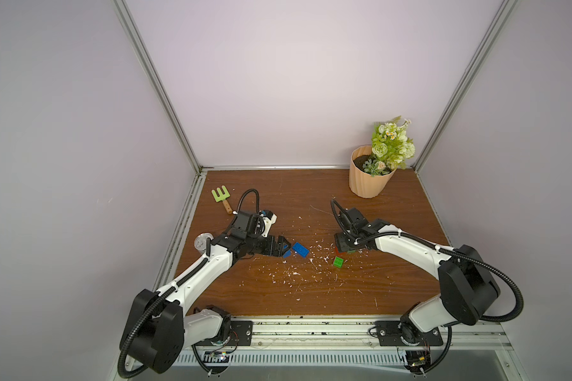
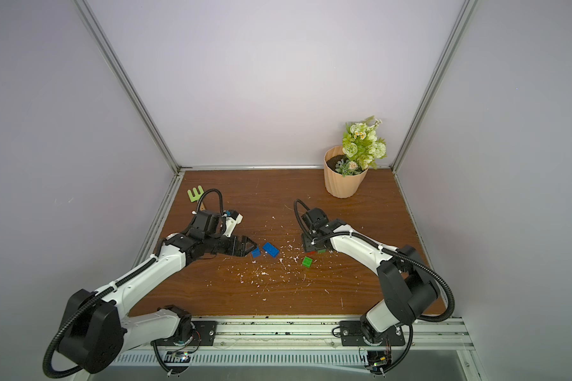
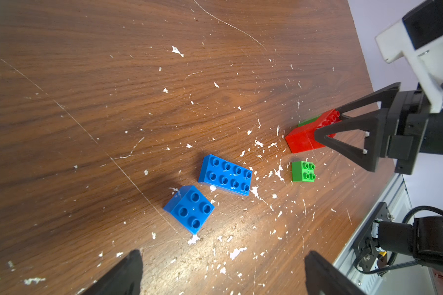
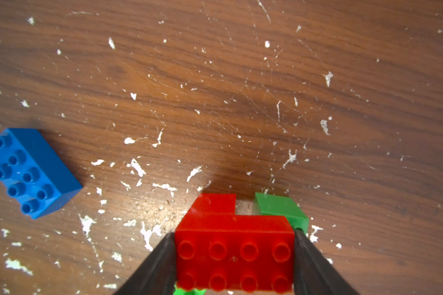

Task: Assemble a giraffe with lego
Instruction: Assemble the lego brick with the lego brick.

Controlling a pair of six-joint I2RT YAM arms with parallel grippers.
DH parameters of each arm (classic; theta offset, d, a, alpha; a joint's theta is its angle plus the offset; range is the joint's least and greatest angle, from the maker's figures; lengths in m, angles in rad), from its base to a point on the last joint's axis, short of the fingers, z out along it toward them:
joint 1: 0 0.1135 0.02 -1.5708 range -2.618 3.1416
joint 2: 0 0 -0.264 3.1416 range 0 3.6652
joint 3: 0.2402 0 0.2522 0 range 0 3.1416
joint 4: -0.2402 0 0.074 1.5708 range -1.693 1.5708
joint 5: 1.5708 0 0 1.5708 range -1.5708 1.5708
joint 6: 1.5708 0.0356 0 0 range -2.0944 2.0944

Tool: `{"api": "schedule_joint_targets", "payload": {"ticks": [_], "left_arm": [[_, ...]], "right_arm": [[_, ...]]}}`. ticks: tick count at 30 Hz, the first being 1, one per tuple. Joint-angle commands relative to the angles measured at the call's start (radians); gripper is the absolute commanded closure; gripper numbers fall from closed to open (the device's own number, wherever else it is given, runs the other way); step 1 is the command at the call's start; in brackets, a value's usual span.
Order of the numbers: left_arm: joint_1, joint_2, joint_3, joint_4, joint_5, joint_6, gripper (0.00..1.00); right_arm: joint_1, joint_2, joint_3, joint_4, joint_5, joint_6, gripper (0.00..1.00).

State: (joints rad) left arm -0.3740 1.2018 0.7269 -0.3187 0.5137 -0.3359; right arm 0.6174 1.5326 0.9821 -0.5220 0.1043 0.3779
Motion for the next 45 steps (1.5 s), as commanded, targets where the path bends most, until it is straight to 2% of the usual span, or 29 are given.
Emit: {"api": "schedule_joint_targets", "payload": {"ticks": [1,21,25,38,45], "left_arm": [[-0.012,0.001,0.001,-0.024,-0.001,0.003,0.01],[-0.011,-0.008,0.001,-0.025,-0.006,0.002,0.00],[-0.011,-0.005,0.002,-0.025,-0.002,0.001,0.00],[-0.011,-0.015,0.001,-0.023,0.001,0.002,0.00],[-0.011,-0.012,0.001,-0.022,0.003,0.002,0.00]], "right_arm": [[-0.005,-0.021,-0.007,-0.003,-0.017,-0.016,0.37],[-0.007,0.006,-0.007,-0.088,0.026,0.143,0.43],[-0.005,0.036,0.004,-0.113,0.027,0.136,0.40],[0.041,0.062,0.033,-0.083,-0.032,0.130,0.40],[0.051,0.082,0.035,-0.095,-0.008,0.131,0.40]]}}
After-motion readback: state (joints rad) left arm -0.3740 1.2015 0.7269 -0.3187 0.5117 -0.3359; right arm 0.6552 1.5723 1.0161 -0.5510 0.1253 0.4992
